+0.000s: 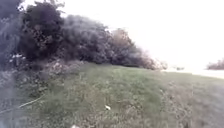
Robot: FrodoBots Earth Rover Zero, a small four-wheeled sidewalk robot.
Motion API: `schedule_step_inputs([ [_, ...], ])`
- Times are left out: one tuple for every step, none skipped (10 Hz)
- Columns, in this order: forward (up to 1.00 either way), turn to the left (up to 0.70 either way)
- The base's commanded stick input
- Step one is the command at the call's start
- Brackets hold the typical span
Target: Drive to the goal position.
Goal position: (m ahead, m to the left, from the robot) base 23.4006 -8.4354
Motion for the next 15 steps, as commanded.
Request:
schedule_step_inputs([
  [0.7, -0.04],
  [0.7, -0.14],
  [0.7, -0.29],
  [0.7, -0.33],
  [0.7, -0.28],
  [0.7, 0.0],
  [0.7, 0.0],
  [0.7, 0.0],
  [0.7, 0.0],
  [0.7, 0.0],
  [0.7, 0.0],
  [0.7, 0.0],
  [0.7, 0.0],
  [0.7, 0.0],
  [0.7, -0.04],
])
